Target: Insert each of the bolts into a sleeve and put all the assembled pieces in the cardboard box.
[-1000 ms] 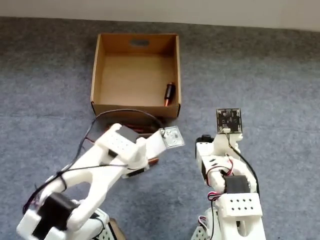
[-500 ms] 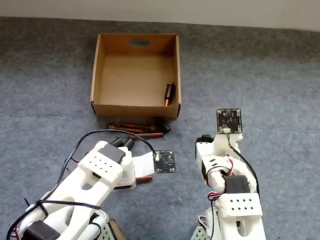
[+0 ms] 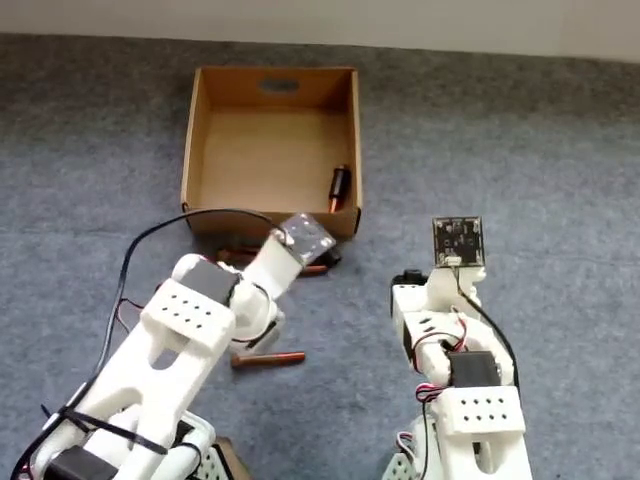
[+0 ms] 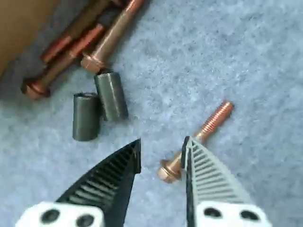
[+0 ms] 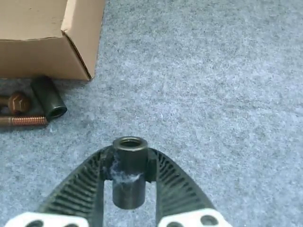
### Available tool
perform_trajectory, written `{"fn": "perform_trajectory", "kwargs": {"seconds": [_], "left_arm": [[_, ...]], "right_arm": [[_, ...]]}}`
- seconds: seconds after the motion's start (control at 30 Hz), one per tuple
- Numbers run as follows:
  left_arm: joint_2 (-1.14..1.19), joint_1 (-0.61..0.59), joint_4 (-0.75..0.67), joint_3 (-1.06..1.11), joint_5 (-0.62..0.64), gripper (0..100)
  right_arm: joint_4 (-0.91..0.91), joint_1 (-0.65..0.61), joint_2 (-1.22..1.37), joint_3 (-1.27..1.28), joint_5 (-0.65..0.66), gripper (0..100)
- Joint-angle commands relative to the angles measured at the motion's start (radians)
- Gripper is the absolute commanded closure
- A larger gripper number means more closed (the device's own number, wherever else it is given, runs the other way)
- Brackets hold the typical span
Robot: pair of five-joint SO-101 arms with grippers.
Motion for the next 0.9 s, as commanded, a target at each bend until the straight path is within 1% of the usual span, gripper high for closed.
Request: {"fn": "perform_trajectory", "kwargs": {"seconds": [0.0, 0.07, 0.13, 0.23, 0.33, 0.43, 0.6, 0.7, 0.77, 0.87], "left_arm": [[-0.022, 0.001, 0.112, -0.045, 0.183, 84], [-0.021, 0.001, 0.153, -0.045, 0.245, 84], [-0.015, 0.004, 0.176, -0.044, 0.279, 84], [-0.015, 0.042, 0.196, -0.027, 0.287, 84], [-0.015, 0.114, 0.187, 0.036, 0.287, 84], [-0.015, 0.154, 0.097, 0.108, 0.288, 84], [-0.015, 0.147, -0.08, 0.206, 0.302, 84], [-0.013, 0.097, -0.17, 0.237, 0.385, 84], [-0.013, 0.068, -0.212, 0.249, 0.416, 84], [-0.013, 0.054, -0.227, 0.254, 0.44, 84]], "right_arm": [[-0.013, 0.013, -0.018, -0.007, -0.006, 99.2], [-0.013, 0.013, -0.018, -0.007, -0.008, 99.2], [-0.013, 0.013, -0.018, -0.007, -0.008, 99.2], [-0.013, 0.013, -0.018, -0.007, -0.008, 99.2], [-0.013, 0.013, -0.018, -0.007, -0.008, 99.2], [-0.013, 0.013, -0.018, -0.007, -0.008, 99.2], [-0.013, 0.013, -0.018, -0.007, -0.008, 99.2], [-0.013, 0.013, -0.018, -0.007, -0.008, 99.2], [-0.013, 0.013, -0.018, -0.007, -0.008, 99.2], [-0.013, 0.013, -0.018, -0.007, -0.008, 99.2]]}}
